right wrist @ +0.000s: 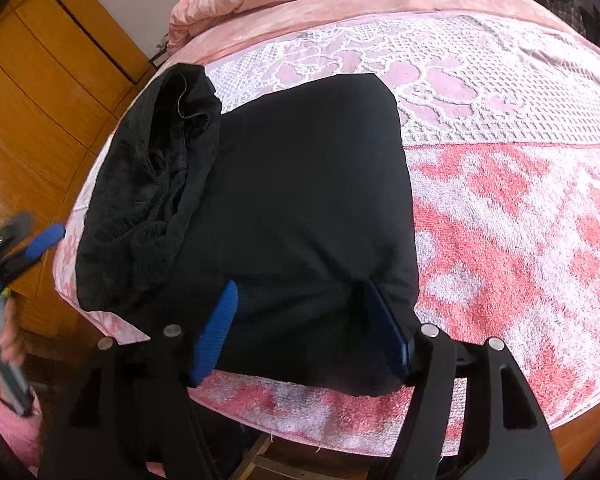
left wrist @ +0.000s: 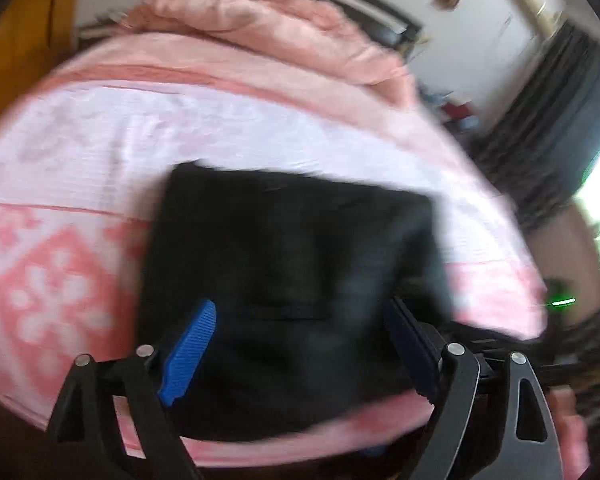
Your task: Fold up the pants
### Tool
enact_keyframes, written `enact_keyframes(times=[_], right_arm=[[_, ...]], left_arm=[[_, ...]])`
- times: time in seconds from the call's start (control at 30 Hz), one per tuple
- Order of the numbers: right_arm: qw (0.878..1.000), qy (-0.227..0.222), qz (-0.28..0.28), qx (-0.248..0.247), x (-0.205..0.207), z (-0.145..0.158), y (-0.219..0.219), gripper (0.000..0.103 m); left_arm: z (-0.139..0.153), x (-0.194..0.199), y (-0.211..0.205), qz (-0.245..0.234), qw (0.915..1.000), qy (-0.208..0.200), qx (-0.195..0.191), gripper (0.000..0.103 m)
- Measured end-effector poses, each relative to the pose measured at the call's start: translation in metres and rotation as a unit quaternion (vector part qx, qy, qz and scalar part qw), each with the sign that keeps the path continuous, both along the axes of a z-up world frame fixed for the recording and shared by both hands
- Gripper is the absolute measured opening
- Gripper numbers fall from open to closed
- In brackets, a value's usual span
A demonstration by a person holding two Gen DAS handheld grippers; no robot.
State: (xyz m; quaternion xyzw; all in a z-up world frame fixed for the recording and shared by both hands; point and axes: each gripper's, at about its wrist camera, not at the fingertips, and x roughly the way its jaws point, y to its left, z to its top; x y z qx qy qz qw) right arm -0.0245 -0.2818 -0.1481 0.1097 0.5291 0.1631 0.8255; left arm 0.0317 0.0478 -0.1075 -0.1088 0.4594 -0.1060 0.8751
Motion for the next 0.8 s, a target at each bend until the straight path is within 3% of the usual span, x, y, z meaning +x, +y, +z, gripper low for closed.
enact_keyframes(times=[0.07, 0.13, 0.27, 0.33, 0.5, 0.6, 0.8], right_arm=[[1.000, -0.002, 0.005, -0.011, 0.000, -0.001, 0.004, 0.069], [1.000, -0.001, 0.007, -0.022, 0.000, 0.000, 0.008, 0.070], [1.000, 0.000, -0.002, -0.022, -0.001, 0.010, 0.010, 0.072], [1.000, -0.006, -0.003, -0.006, 0.000, 0.023, 0.012, 0.078], [1.000, -0.014, 0.005, -0.008, 0.005, 0.044, 0.032, 0.089], [1.000, -0.005, 0.016, -0.025, 0.011, 0.048, 0.052, 0.090], [0.998, 0.019, 0.040, -0.041, 0.025, 0.038, 0.085, 0.092]], left_arm=[[-0.020, 0.007, -0.002, 0.003, 0.9992, 0.025, 0.032, 0.085], [-0.032, 0.005, 0.000, 0.005, 0.9990, 0.027, 0.035, 0.085], [-0.022, -0.005, 0.001, 0.008, 0.9995, 0.009, 0.029, 0.086], [-0.014, -0.007, 0.004, 0.017, 0.9994, 0.001, 0.030, 0.086], [-0.013, -0.001, 0.022, 0.051, 0.9975, 0.023, 0.045, 0.087], [-0.018, 0.002, 0.026, 0.059, 0.9953, 0.035, 0.068, 0.088], [-0.026, 0.003, 0.037, 0.069, 0.9943, 0.050, 0.063, 0.091]])
